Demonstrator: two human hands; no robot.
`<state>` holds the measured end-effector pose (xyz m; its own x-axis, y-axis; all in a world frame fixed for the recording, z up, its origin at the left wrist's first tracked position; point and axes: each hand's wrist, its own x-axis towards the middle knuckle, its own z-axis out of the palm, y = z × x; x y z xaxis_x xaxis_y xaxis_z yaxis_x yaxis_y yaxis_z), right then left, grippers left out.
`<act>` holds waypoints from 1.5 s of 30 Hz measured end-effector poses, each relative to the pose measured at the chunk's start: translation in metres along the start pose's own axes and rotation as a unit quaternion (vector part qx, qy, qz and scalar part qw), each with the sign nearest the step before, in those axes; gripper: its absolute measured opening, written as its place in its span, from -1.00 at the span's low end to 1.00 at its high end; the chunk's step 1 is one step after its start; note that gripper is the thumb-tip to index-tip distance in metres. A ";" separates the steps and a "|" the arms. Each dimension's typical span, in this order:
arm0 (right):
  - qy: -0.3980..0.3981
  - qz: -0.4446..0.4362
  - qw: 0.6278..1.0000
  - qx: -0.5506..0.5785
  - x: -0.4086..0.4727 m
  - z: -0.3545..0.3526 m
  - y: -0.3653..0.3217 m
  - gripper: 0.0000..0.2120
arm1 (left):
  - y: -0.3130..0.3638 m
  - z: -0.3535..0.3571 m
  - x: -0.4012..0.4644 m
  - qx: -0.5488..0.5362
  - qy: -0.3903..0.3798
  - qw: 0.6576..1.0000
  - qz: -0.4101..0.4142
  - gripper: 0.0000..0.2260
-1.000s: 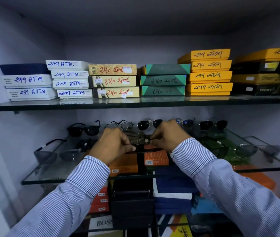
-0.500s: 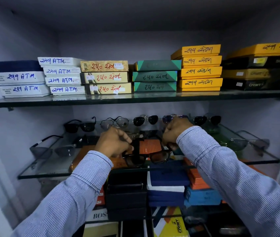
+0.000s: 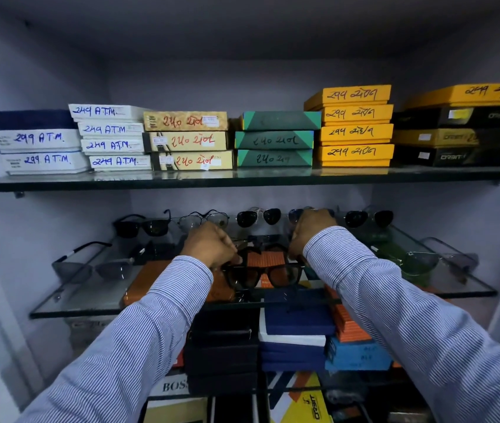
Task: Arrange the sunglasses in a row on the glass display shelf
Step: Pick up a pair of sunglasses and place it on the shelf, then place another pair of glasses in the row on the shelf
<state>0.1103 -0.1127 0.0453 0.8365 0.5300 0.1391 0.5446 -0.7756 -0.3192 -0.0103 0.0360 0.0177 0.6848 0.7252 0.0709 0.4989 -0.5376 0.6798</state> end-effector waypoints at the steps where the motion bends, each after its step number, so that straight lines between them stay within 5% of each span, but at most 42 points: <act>1: -0.001 0.001 1.000 -0.001 0.002 0.000 0.000 -0.43 | 0.000 0.001 0.001 -0.001 0.003 1.000 0.003 -0.86; 15: 0.016 -0.011 1.000 0.007 0.014 0.002 -0.002 -0.53 | -0.008 -0.002 0.014 -0.018 0.062 0.997 0.049 -0.75; 19: 0.026 -0.056 0.998 0.023 0.016 0.002 -0.020 -0.63 | -0.019 -0.015 0.033 0.070 0.142 0.984 0.085 -0.86; 26: 0.015 -0.127 0.992 0.010 0.024 0.024 -0.055 -0.68 | -0.037 -0.012 0.043 0.232 0.106 0.960 0.112 -0.81; 35: -0.023 -0.139 0.990 -0.019 0.036 0.034 -0.070 -0.67 | -0.041 -0.008 0.053 0.190 0.084 0.970 0.122 -0.77; 45: 0.008 -0.184 0.983 0.018 0.036 0.032 -0.080 -0.64 | -0.030 -0.048 0.025 0.190 0.209 0.942 0.182 -0.86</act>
<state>0.0948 -0.0204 0.0457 0.5847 0.7664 0.2661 0.8079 -0.5201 -0.2772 -0.0338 0.0915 0.0343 0.6171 0.5271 0.5843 0.4805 -0.8404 0.2506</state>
